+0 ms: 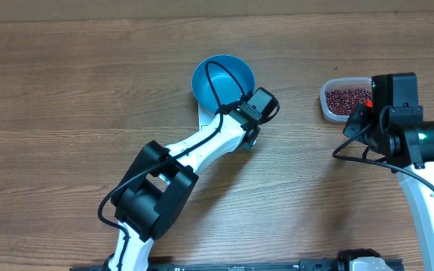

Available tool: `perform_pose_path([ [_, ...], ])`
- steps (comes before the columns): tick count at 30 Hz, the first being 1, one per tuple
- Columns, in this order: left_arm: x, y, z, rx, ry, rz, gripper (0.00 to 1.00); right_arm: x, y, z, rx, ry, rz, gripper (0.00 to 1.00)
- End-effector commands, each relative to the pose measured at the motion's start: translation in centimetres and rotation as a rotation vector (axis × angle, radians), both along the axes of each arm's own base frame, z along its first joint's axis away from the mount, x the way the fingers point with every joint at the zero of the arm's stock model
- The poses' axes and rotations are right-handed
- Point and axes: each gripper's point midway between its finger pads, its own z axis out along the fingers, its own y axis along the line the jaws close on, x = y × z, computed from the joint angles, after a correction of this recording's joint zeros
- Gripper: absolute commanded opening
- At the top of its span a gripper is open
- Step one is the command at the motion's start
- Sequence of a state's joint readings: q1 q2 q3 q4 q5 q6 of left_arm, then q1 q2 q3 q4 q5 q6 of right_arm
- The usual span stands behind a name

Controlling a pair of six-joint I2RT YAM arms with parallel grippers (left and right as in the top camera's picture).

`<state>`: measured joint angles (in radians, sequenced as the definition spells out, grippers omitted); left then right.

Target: Scoop item into bowl and weigh 150g on scale

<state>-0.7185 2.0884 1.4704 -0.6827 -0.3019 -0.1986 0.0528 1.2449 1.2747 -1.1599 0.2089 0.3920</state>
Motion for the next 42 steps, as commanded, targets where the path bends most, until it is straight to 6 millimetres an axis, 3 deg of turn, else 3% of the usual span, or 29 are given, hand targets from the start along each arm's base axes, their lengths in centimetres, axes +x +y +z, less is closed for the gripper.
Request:
perform_pose_path([
  [1,-1.6,0.2,-0.3,0.003,0.059,-0.026,0.04,0.4,-0.1,1.1,0.003,-0.031,-0.003,0.04],
  [14,-2.5,-1.5,10.2,-0.142,-0.104,-0.073,0.04,0.7,-0.1,1.2,0.003,-0.043,-0.003,0.04],
  [22,-1.7,0.0,14.3,-0.164,-0.210,-0.035,0.04,1.0,-0.1,1.4,0.004,-0.059,-0.003,0.04],
  [23,-1.6,0.2,14.5,-0.166,-0.213,-0.030,0.12,1.0,-0.1,1.4,0.004,-0.059,-0.003,0.04],
  [24,-1.5,0.4,14.5,-0.168,-0.214,-0.025,0.34,1.0,-0.1,1.4,0.004,-0.057,-0.003,0.04],
  [26,-1.5,0.7,14.5,-0.172,-0.207,-0.006,0.92,0.9,-0.1,1.3,0.004,-0.053,-0.003,0.04],
  [27,-1.6,1.0,14.5,-0.172,-0.201,0.007,1.00,0.9,-0.1,1.3,0.004,-0.052,-0.003,0.04],
  [33,-2.7,3.8,15.6,-0.181,-0.157,0.087,1.00,0.9,-0.1,1.3,0.004,-0.054,-0.003,0.04],
  [42,-3.5,8.2,21.7,-0.327,-0.208,0.127,1.00,1.0,0.5,1.3,0.035,-0.055,0.014,0.04],
])
